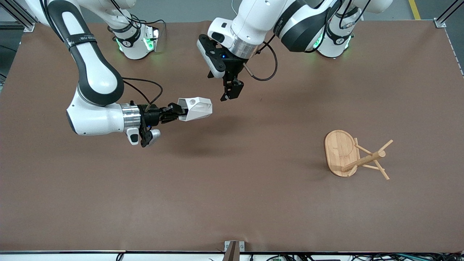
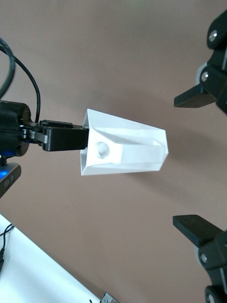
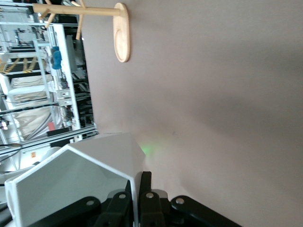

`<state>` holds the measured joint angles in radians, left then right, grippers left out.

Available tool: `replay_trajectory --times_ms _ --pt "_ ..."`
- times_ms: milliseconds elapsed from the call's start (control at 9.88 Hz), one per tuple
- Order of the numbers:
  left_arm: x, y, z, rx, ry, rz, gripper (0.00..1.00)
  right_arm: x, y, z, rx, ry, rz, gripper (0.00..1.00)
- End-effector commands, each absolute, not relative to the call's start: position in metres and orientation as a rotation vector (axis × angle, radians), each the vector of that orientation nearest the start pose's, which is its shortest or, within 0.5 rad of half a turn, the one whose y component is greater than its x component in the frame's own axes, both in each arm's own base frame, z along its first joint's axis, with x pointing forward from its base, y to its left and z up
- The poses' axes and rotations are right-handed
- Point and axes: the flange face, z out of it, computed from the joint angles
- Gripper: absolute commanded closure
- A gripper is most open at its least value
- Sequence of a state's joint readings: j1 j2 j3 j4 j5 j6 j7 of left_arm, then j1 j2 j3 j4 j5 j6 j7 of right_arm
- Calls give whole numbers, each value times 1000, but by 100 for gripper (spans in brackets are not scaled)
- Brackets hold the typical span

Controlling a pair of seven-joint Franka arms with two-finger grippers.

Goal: Hang cup on rack
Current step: 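Grasp the cup with the left gripper beside the right gripper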

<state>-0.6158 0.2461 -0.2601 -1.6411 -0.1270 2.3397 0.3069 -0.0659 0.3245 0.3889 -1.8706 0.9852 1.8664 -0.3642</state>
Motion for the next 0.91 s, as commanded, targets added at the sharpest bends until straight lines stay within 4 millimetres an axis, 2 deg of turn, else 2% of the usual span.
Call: replay_trajectory --times_ms 0,203,304,506,608,810 --pt "437 -501 487 -2874 1866 -637 0 548 248 382 -2023 -215 318 99" --pt "434 -502 481 -2872 1939 -626 0 543 251 389 -1975 -219 352 99" --pt "432 -507 478 -2862 1955 -623 0 540 252 401 -1947 -222 349 99" --pt "439 -514 468 -2807 2025 -634 0 531 253 406 -1945 -227 357 99" --pt "440 -516 469 -2804 2028 -641 0 529 255 410 -1937 -225 353 99" --pt "443 -519 485 -2796 2033 -692 0 526 260 413 -1932 -226 356 99"
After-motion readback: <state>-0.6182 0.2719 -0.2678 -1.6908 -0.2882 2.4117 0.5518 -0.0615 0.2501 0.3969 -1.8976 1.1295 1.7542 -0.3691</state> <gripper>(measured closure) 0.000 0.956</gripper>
